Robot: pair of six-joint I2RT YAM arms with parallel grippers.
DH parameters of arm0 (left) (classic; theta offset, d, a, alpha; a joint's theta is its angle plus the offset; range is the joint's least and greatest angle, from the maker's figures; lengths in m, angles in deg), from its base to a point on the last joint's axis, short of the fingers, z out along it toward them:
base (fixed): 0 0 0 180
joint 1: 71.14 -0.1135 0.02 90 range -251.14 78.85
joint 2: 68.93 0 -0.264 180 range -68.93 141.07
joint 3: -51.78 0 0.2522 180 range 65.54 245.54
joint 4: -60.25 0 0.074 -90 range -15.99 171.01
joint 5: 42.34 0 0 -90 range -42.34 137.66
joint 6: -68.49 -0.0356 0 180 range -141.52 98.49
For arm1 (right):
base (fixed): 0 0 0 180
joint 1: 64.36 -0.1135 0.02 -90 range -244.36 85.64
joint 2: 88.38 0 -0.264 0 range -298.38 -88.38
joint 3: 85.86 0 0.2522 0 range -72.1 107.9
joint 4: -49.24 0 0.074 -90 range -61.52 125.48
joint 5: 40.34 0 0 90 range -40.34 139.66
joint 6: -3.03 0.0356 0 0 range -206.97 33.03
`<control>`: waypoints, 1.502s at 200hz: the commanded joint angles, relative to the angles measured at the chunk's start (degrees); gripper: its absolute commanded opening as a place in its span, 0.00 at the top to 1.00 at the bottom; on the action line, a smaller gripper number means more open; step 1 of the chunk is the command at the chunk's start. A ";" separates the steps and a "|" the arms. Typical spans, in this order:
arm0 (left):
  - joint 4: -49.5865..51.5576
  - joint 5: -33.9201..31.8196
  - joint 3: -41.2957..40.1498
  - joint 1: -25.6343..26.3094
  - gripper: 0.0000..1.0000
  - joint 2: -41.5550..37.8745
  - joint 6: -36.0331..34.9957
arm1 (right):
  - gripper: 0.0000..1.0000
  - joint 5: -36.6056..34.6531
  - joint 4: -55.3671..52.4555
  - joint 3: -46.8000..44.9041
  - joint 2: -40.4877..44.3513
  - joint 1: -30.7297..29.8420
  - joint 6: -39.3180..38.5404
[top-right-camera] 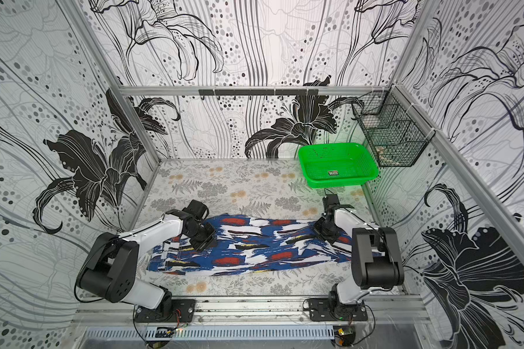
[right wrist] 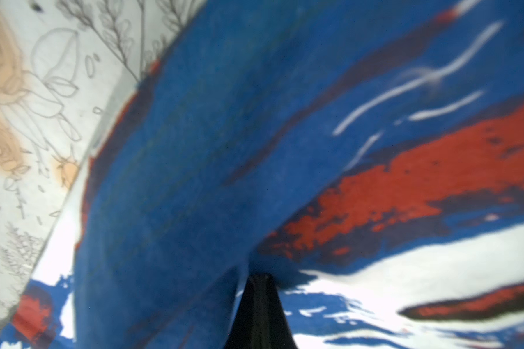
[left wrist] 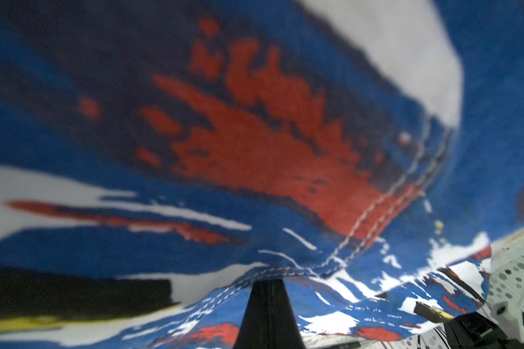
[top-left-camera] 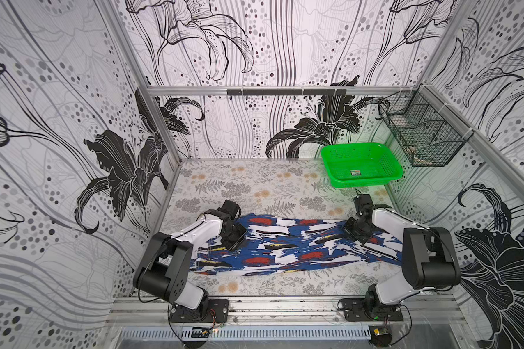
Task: Roll up the long pants
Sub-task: Fold the long pant at the center of the board.
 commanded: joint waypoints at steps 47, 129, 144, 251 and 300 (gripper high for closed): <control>0.57 -10.47 5.75 -5.14 1.00 11.27 -2.59 | 0.71 6.55 2.79 -7.63 26.54 0.24 -7.98; 2.03 -14.06 17.23 -19.76 1.00 20.25 -5.48 | 0.39 6.35 -4.49 -11.50 33.68 0.26 -6.47; 2.57 -12.18 18.56 -22.80 1.00 19.46 -5.79 | 0.40 7.20 -3.08 -13.25 34.47 0.27 -4.86; -0.94 -3.46 27.11 0.57 1.00 23.34 -5.52 | 0.41 6.61 -2.50 -13.05 31.17 0.29 -4.47; -4.91 -3.50 24.57 0.48 1.00 28.53 -5.34 | 0.41 5.21 -2.62 -12.74 29.92 0.59 -4.24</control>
